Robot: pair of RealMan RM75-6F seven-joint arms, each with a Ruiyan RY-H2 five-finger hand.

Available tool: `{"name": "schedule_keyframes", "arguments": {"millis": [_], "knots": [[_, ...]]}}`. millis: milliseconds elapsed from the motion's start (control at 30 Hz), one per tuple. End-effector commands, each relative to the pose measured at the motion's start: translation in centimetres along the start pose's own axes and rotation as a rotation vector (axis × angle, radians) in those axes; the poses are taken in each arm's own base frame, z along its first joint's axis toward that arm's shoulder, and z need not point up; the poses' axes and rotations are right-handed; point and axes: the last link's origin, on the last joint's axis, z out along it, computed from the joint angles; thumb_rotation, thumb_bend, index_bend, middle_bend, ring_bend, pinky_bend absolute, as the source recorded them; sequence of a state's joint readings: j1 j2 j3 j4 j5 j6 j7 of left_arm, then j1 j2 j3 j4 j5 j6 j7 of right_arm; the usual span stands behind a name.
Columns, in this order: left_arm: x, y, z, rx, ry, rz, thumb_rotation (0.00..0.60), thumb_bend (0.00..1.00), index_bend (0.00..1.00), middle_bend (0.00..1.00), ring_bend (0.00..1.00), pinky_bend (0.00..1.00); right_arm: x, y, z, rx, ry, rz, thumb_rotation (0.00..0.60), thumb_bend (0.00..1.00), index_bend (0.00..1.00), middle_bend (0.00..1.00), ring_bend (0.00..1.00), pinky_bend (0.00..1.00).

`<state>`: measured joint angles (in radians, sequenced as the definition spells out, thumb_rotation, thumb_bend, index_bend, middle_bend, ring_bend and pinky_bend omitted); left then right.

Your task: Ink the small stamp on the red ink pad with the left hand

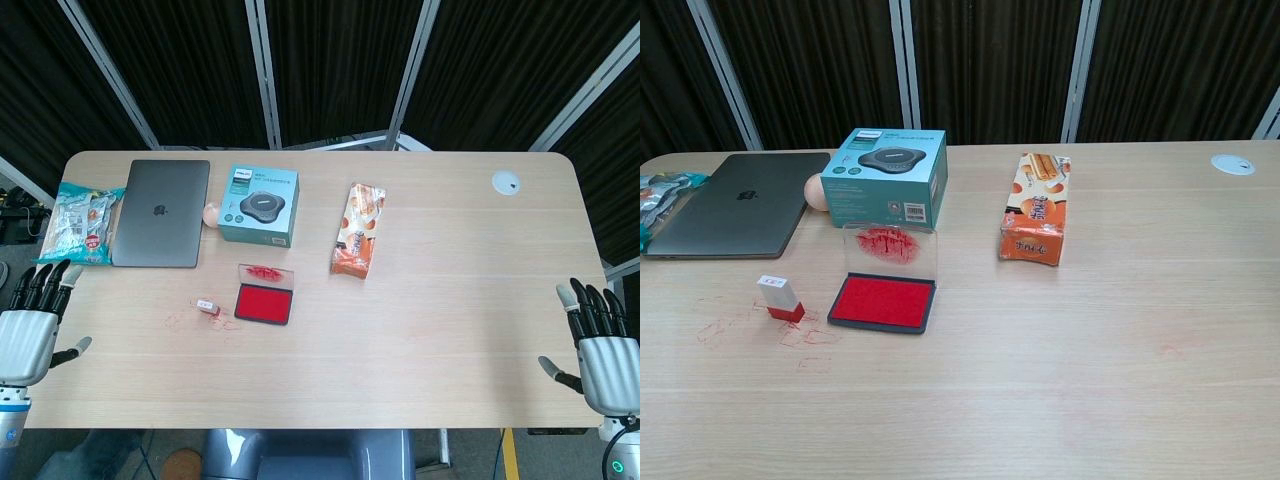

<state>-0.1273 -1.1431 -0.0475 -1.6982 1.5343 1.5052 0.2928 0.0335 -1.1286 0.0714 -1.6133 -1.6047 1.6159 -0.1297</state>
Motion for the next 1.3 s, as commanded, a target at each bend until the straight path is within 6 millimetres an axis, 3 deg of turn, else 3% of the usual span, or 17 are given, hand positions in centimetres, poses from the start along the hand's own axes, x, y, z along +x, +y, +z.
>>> {"name": "schedule_keyframes", "arguments": {"millis": [33,67,133,167,200,267,333,467,567,800,1000,1100,1300], "knots": [[0.0,0.0,0.0,0.005,-0.007,0.001,0.600,0.00,0.00,0.00,0.06,0.00,0.0,0.0,0.0,-0.001,-0.002,0.002,0.600,0.00,0.00,0.00,0.00,0.00],[0.0,0.0,-0.1,0.007,-0.010,0.000,0.600,0.00,0.00,0.00,0.12,0.00,0.0,0.0,0.0,-0.001,-0.002,0.003,0.600,0.00,0.00,0.00,0.00,0.00],[0.1,0.0,0.1,0.003,-0.003,-0.015,0.600,0.00,0.00,0.00,0.38,0.02,0.0,0.0,-0.1,-0.005,-0.009,0.010,0.600,0.00,0.00,0.00,0.00,0.00],[0.2,0.0,0.2,-0.006,0.013,-0.020,0.600,0.00,0.00,0.00,0.47,0.10,0.0,0.0,0.0,-0.006,-0.013,0.015,0.600,0.00,0.00,0.00,0.00,0.00],[0.0,0.1,0.3,-0.021,0.026,-0.032,0.600,0.00,0.00,0.00,0.52,0.18,0.0,0.0,0.0,-0.007,-0.015,0.022,0.600,0.00,0.00,0.00,0.00,0.00],[-0.4,0.4,0.7,-0.045,0.034,-0.052,0.600,0.00,0.00,0.00,0.61,0.48,0.2,-0.1,0.0,-0.009,-0.015,0.028,0.600,0.00,0.00,0.00,0.00,0.00],[-1.1,0.8,1.3,-0.072,0.024,-0.064,0.600,0.00,0.00,0.00,0.68,0.67,0.2,0.0,0.1,-0.014,-0.016,0.034,0.600,0.00,0.00,0.00,0.00,0.00],[-2.9,2.5,2.9,-0.130,-0.023,-0.073,0.600,0.00,0.00,0.06,0.81,0.89,0.1,0.6,0.4,-0.034,-0.030,0.037,0.600,0.00,0.00,0.00,0.00,0.00],[-4.8,5.0,5.4,-0.213,-0.101,-0.088,0.600,0.00,0.00,0.12,0.84,0.93,-0.1,1.2,0.7,-0.058,-0.042,0.045,0.600,0.00,0.00,0.00,0.00,0.00],[-8.0,8.3,9.0,-0.304,-0.237,-0.077,0.600,0.00,0.02,0.17,0.85,0.94,-0.4,1.9,0.8,-0.088,-0.055,0.037,0.600,0.00,0.00,0.00,0.00,0.00],[-9.3,9.1,10.6,-0.365,-0.247,-0.039,0.600,0.01,0.17,0.27,0.85,0.94,-0.4,2.5,0.7,-0.113,-0.054,0.029,0.600,0.00,0.00,0.00,0.00,0.00],[-9.9,9.2,11.1,-0.390,-0.263,0.004,0.600,0.07,0.25,0.34,0.85,0.94,-0.4,2.8,0.6,-0.128,-0.053,0.030,0.600,0.00,0.00,0.00,0.00,0.00],[-11.0,9.2,11.6,-0.411,-0.300,0.071,0.600,0.13,0.32,0.40,0.85,0.94,-0.5,3.2,0.4,-0.144,-0.060,0.022,0.600,0.00,0.00,0.00,0.00,0.00]]}}
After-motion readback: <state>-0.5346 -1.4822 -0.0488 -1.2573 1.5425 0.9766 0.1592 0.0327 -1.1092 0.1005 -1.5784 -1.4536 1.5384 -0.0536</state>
